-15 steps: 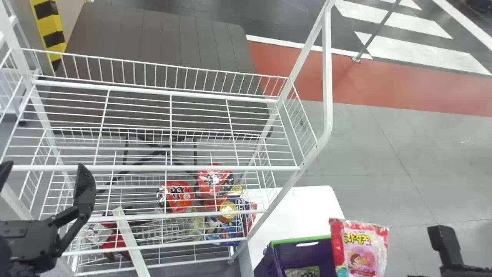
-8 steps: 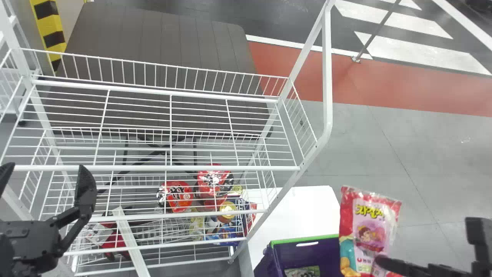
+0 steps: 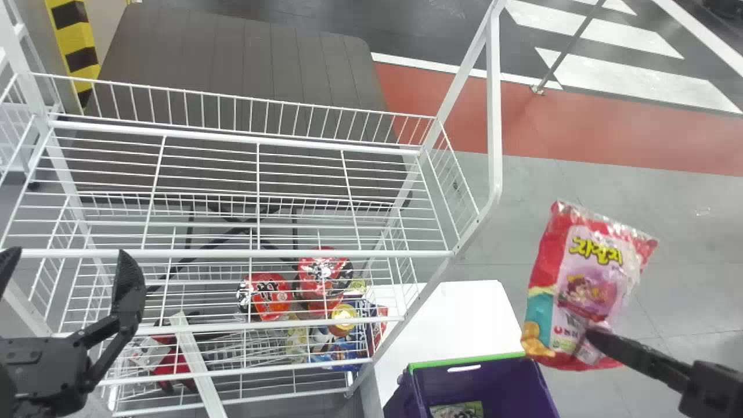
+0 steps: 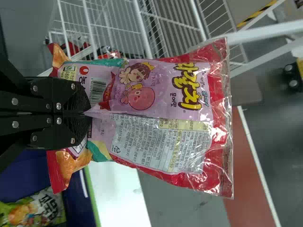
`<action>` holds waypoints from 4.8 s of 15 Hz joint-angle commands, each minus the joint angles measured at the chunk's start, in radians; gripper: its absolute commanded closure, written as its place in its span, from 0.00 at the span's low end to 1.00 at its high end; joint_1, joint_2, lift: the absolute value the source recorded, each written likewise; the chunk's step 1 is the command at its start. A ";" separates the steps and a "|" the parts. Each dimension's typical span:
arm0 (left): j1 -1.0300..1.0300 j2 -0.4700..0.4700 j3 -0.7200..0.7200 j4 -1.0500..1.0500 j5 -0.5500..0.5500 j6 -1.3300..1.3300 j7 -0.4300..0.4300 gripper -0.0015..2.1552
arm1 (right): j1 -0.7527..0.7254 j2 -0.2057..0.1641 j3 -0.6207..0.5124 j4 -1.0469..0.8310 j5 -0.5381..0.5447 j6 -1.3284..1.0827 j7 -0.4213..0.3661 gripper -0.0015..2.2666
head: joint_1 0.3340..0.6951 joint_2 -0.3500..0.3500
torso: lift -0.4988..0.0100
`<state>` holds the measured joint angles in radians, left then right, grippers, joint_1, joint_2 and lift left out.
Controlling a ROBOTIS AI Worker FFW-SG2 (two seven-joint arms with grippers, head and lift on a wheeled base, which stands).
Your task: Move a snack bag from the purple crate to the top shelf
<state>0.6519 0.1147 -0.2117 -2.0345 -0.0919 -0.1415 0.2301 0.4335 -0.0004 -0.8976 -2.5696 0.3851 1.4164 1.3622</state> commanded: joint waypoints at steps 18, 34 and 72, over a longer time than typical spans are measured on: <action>0.037 0.014 -0.003 -0.026 -0.011 -0.016 -0.005 0.05 | -0.111 0.001 0.875 -0.095 -0.035 0.126 -0.462 0.57 | 1.00 0.43 | 0.98; 0.025 0.057 -0.021 0.005 -0.002 -0.013 -0.023 0.05 | -0.314 0.001 1.115 0.525 -0.419 -0.856 -0.902 0.60 | 1.00 0.74 | 0.98; -0.006 0.072 0.058 0.215 0.135 -0.390 -0.011 0.05 | -0.717 0.001 1.212 1.461 -0.609 -1.368 -1.062 0.38 | 1.00 0.83 | 0.98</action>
<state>0.6451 0.1872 -0.1552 -1.8244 0.0357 -0.5162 0.2169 -0.2828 0.0000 0.3155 -1.1239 -0.2236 0.0680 0.3028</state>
